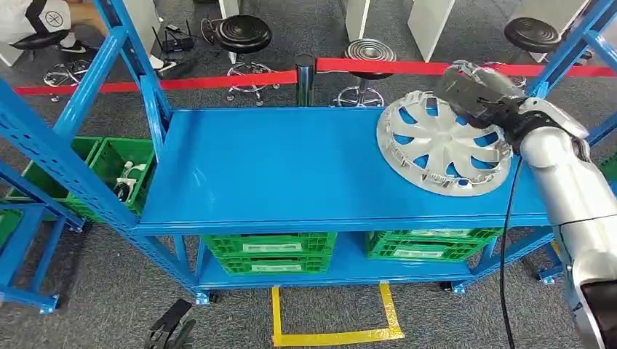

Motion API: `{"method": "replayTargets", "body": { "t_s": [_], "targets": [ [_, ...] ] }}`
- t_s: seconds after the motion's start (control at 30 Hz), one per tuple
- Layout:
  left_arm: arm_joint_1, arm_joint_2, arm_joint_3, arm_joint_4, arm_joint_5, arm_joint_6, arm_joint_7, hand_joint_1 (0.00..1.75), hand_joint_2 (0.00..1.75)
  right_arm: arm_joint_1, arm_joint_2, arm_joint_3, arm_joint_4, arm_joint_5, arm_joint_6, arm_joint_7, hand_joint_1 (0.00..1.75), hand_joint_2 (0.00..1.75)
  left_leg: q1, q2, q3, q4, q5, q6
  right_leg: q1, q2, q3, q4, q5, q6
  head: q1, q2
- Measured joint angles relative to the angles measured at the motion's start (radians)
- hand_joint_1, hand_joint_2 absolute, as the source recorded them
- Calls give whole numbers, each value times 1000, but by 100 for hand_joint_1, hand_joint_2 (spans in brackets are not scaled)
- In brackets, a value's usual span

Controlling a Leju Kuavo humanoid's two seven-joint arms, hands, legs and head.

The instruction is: Take the parts from the cabinet and place them on the table.

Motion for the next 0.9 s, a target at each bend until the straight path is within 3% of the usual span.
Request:
{"method": "replayTargets", "body": {
  "t_s": [0.23, 0.43, 0.63, 0.9],
  "targets": [
    [1, -1, 0, 3, -21, 0, 29, 0, 0, 7, -58, 89, 96, 112, 125, -18, 0, 175, 0, -9, -2, 0, 0, 0, 0, -7, 0, 0, -1, -1, 0, 0],
    [-10, -2, 0, 4, -46, -27, 37, 0, 0, 73, -145, 171, 109, 22, 247, -14, 0, 175, 1, -27, 0, 1, 1, -1, 0, -18, 3, -2, -4, 1, -1, 0],
    [-18, -4, 0, 4, -51, -30, 42, 0, 0, 147, -258, 280, 61, -80, 244, 19, 0, 175, 0, -31, 0, 1, 1, -1, 0, -22, 7, -2, -6, 2, 0, 0],
    [-25, -9, 0, -5, -46, -21, 51, 0, 0, 158, -325, 369, 13, -105, 250, 36, 0, 175, 0, -18, 2, 0, 1, -1, 0, -17, 7, -2, -6, 3, 0, 0]
  ]
}}
